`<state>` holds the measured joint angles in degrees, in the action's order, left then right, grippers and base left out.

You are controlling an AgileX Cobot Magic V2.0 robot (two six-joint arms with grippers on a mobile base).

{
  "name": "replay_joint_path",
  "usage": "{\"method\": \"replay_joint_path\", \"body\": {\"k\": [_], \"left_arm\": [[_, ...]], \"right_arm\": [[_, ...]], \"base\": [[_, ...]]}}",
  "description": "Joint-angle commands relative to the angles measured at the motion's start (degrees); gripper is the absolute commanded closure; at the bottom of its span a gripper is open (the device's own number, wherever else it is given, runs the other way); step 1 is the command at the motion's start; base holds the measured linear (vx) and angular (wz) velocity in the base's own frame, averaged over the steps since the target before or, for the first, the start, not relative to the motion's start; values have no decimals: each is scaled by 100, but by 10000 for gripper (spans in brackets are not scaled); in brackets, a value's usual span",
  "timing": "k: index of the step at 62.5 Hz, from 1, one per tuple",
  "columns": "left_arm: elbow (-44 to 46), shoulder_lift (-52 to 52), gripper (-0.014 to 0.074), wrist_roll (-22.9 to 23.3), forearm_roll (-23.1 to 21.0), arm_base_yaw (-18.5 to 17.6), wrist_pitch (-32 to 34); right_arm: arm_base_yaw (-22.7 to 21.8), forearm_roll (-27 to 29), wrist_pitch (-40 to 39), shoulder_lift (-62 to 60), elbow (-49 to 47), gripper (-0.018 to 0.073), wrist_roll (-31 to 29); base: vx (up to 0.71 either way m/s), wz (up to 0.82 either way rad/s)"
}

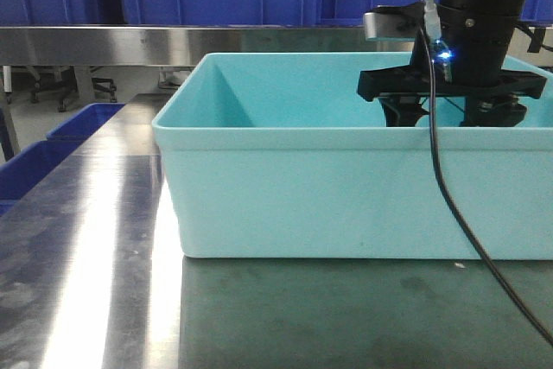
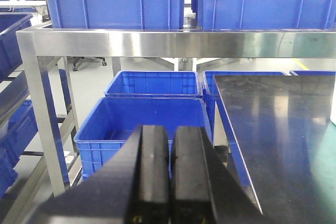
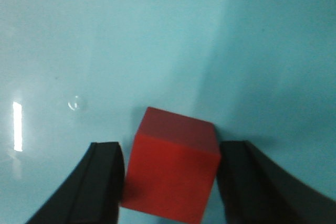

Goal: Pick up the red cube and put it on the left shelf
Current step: 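Lower the right gripper into the tub around the red cube, then close the right gripper on the red cube and lift it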

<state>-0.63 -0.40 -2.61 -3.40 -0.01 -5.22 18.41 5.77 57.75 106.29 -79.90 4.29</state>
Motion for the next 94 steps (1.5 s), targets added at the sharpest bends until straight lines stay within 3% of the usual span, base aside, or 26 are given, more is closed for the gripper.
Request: {"method": "replay_joint_path", "body": {"k": [1,6,11,29,40,51,74,94], "left_arm": [[-136,-74,506,32,-40,-4,445],[-136,-74,506,32,-40,-4,445],[-136,-74,506,32,-40,-4,445],[-136,-74,506,32,-40,-4,445],[-136,-74,506,32,-40,-4,445],[-136,-74,506,32,-40,-4,445],[-136,-74,506,32,-40,-4,445],[-136,-74,506,32,-40,-4,445]], "right_arm": [[9,-29,-52,-299,-205,247,-4],[9,-29,-52,-306,-205,382,-4],[9,-29,-58,-352,-205,438,-4],[9,-45,-561,-1501,-198,436,-96],[9,-413,-907,-2674,174,436,-302],[9,-873,-1399,-4034,1169,436,-302],[9,-897,-3706,-7346,4376,436,-302],[9,-892,-3960,-8020,5063,436,-302]], "base": [[0,0],[0,0],[0,0],[0,0],[0,0],[0,0],[0,0],[0,0]]}}
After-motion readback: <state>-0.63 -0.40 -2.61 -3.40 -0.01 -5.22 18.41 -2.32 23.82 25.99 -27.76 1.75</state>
